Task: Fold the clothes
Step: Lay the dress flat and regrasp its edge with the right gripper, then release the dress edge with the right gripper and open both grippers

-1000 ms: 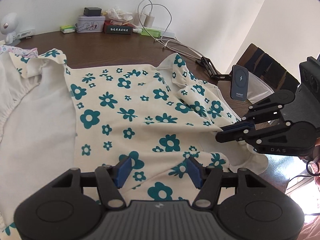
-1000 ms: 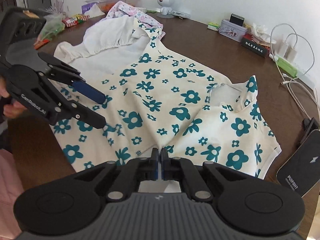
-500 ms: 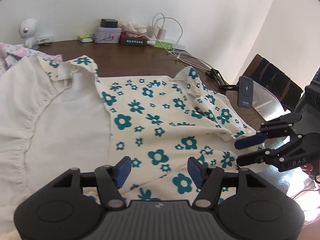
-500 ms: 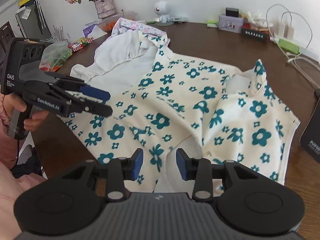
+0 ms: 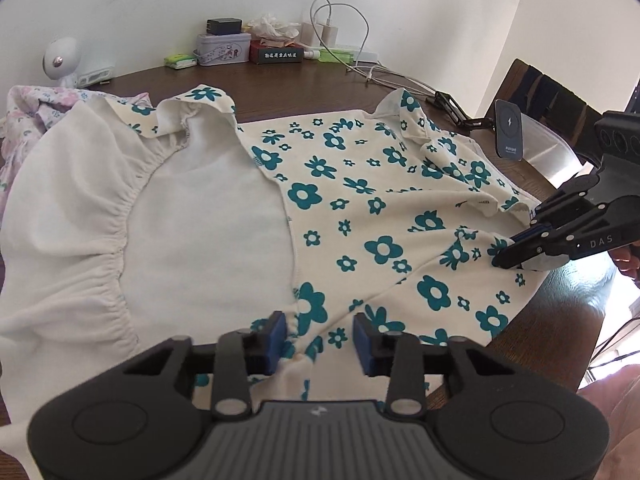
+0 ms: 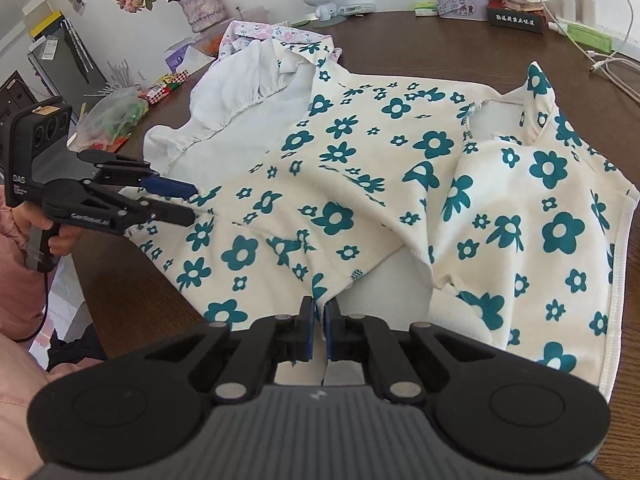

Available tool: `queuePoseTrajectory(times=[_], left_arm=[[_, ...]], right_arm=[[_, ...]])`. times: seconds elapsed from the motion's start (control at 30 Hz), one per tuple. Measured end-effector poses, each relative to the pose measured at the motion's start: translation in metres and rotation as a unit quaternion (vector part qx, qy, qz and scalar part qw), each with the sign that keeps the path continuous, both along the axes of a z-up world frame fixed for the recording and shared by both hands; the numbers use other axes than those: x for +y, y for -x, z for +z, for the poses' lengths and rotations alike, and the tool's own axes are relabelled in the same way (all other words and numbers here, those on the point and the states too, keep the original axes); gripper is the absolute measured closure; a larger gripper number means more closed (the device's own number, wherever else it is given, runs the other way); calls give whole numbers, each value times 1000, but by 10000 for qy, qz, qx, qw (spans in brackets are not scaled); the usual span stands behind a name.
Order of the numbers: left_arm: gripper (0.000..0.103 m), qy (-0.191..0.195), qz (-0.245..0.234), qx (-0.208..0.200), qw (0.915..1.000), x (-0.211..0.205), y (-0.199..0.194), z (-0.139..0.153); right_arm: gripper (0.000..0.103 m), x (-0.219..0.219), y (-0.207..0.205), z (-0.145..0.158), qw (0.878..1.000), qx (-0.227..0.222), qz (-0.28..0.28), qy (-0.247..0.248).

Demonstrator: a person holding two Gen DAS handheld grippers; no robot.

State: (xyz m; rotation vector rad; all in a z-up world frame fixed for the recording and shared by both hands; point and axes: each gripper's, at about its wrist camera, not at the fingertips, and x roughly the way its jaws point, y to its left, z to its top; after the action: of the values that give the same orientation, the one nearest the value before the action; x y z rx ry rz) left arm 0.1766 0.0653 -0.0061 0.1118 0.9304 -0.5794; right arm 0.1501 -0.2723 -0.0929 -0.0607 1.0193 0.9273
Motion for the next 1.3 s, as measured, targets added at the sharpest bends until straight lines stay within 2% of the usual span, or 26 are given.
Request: queuePoseTrajectory(times=[0.03, 0.17, 0.23, 0.3, 0.33, 0.37, 0.4, 0.43, 0.5, 0.57, 0.67, 0.73, 0.77, 0.8, 0.9, 1.0, 1.07, 1.17, 1.2, 1.23, 1.3], left_arm=[[95, 33, 14, 74, 10000, 3, -1, 0], [95, 112, -141, 109, 9998, 11, 3, 8], [95, 137, -246, 103, 9996, 14, 8, 12], [92, 150, -323, 90, 9993, 17, 13, 15], [85, 136, -309, 69, 9994, 19, 14, 16], [74, 123, -294, 47, 9995, 20, 15, 16], [68, 109, -280, 26, 9995, 22, 16, 16], [58, 95, -265, 4, 9996, 23, 17, 16], [54, 67, -236, -39, 9997, 26, 20, 16], [51, 40, -207, -82, 9997, 29, 22, 17], [54, -102, -202, -3, 9997, 26, 21, 10], [68, -179, -225, 42, 9996, 23, 20, 4], [87, -217, -256, 29, 9994, 22, 19, 3], [95, -227, -280, 71, 9993, 21, 19, 4], [95, -210, -375, 130, 9990, 26, 22, 9], [95, -157, -464, 153, 9987, 36, 24, 13], [96, -153, -527, 205, 9983, 39, 26, 13], [91, -228, -667, 336, 9969, 38, 29, 8], [89, -287, -672, 326, 9968, 37, 30, 7], [84, -330, -677, 290, 9967, 37, 32, 7], [65, -220, -641, 77, 9977, 36, 35, 15]], right_arm=[[101, -2, 1, 3, 9999, 87, 65, -83], [102, -13, 1, 19, 9971, 464, 338, -499], [102, -18, 1, 21, 9968, 511, 402, -458], [101, -18, 1, 17, 9974, 537, 381, -295], [99, -18, 1, 14, 9976, 560, 351, -213], [97, -19, 0, 11, 9977, 576, 302, -204], [89, -19, 1, 11, 9977, 551, 307, -228], [73, -20, 2, 10, 9978, 526, 312, -252], [56, -21, 5, 8, 9979, 476, 322, -300], [56, -19, 6, 5, 9979, 466, 364, -276], [68, -13, 7, 1, 9975, 501, 448, -205], [95, -13, 9, 1, 9969, 536, 515, -258], [96, -13, 10, 2, 9964, 559, 568, -299], [98, -15, 13, 5, 9955, 571, 672, -356], [98, -21, 19, 15, 9917, 569, 993, -580], [98, -23, 21, 19, 9902, 598, 1130, -564], [98, -21, 20, 10, 9906, 703, 1101, -408], [91, -19, 22, -1, 9897, 868, 1107, -254], [82, -20, 23, 0, 9899, 856, 1094, -279], [69, -21, 25, 2, 9902, 837, 1078, -308], [58, -30, 25, 14, 9926, 616, 933, -482]])
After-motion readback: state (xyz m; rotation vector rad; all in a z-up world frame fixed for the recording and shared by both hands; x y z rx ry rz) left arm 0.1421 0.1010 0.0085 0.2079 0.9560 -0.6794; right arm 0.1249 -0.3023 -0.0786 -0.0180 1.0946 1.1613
